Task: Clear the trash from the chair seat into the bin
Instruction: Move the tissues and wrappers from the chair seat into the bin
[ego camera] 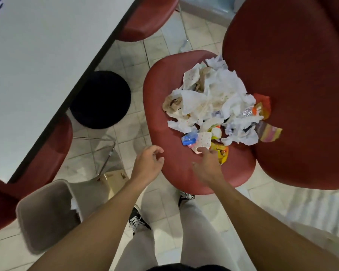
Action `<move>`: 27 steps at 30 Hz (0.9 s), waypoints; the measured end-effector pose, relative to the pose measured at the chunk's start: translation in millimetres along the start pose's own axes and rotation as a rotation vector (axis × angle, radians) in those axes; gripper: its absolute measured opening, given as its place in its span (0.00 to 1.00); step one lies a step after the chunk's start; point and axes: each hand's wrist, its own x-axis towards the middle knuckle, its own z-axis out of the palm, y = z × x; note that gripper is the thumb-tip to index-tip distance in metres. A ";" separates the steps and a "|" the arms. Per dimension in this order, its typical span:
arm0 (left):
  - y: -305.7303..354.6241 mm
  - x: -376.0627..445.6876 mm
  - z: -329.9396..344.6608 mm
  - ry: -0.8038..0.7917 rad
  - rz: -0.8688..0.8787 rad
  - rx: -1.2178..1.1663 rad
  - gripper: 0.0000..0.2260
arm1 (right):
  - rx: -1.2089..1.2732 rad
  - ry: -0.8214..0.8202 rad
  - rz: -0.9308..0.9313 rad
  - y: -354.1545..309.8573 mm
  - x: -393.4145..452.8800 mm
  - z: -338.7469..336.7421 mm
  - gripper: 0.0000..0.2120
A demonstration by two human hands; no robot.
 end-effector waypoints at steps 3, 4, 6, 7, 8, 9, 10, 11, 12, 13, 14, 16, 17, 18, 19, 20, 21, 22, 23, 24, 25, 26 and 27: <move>22.1 23.7 31.0 -0.055 0.024 0.020 0.09 | 0.019 0.019 0.027 23.0 24.6 -12.0 0.25; 25.6 31.1 39.5 -0.073 0.030 0.033 0.09 | 0.022 0.024 0.026 28.1 32.4 -13.2 0.26; 31.7 49.2 59.4 -0.104 0.046 0.068 0.10 | 0.032 0.031 0.031 39.3 52.1 -15.7 0.27; 33.5 56.6 66.3 -0.112 0.060 0.085 0.11 | 0.033 0.033 0.026 41.9 59.8 -16.3 0.27; 34.6 65.3 73.7 -0.118 0.069 0.102 0.11 | 0.029 0.033 0.020 45.2 68.8 -16.2 0.27; 35.3 74.6 81.3 -0.125 0.075 0.115 0.12 | 0.026 0.027 0.022 48.0 78.3 -16.1 0.28; 36.2 84.0 88.9 -0.131 0.076 0.124 0.12 | 0.024 0.018 0.024 51.1 88.6 -14.8 0.29; 36.5 90.9 93.9 -0.134 0.082 0.129 0.12 | 0.017 0.012 0.021 52.0 95.9 -13.7 0.29; 35.7 98.8 99.9 -0.136 0.092 0.129 0.13 | 0.011 0.011 0.017 53.9 104.5 -11.8 0.30; 34.8 106.6 105.8 -0.144 0.101 0.126 0.15 | 0.010 0.008 0.025 55.2 112.8 -10.5 0.30; 33.6 114.3 111.5 -0.159 0.102 0.125 0.17 | 0.015 0.009 0.041 56.6 121.5 -8.7 0.30; 31.6 125.8 120.6 -0.207 0.100 0.127 0.22 | 0.025 0.013 0.066 58.4 133.9 -6.1 0.29; 31.3 130.5 124.7 -0.234 0.104 0.138 0.24 | 0.025 0.017 0.070 58.5 138.1 -5.3 0.29; 30.6 135.1 129.6 -0.258 0.106 0.154 0.25 | 0.024 0.023 0.069 59.5 142.3 -3.7 0.28; 31.4 138.8 133.8 -0.280 0.108 0.175 0.26 | 0.023 0.030 0.064 59.6 145.2 -2.7 0.27; 32.9 141.1 137.1 -0.297 0.103 0.198 0.26 | 0.024 0.034 0.059 60.2 147.1 -1.5 0.27; 34.4 142.5 140.0 -0.307 0.097 0.233 0.25 | 0.025 0.037 0.062 60.3 148.0 -1.0 0.27; 36.0 143.4 142.3 -0.306 0.093 0.277 0.23 | 0.032 0.041 0.068 61.2 149.0 -0.6 0.26; 38.1 142.8 143.2 -0.297 0.096 0.320 0.19 | 0.041 0.044 0.076 61.2 148.7 -0.5 0.25; 40.2 142.4 144.2 -0.274 0.097 0.345 0.16 | 0.051 0.044 0.081 61.2 149.1 -1.0 0.25; 42.7 140.9 144.1 -0.236 0.096 0.350 0.12 | 0.056 0.043 0.084 60.9 148.7 -1.5 0.25; 44.9 139.1 143.4 -0.199 0.092 0.344 0.10 | 0.061 0.043 0.084 60.8 148.1 -1.6 0.26; 47.0 136.9 141.7 -0.167 0.089 0.335 0.08 | 0.066 0.043 0.085 60.2 146.3 -2.1 0.26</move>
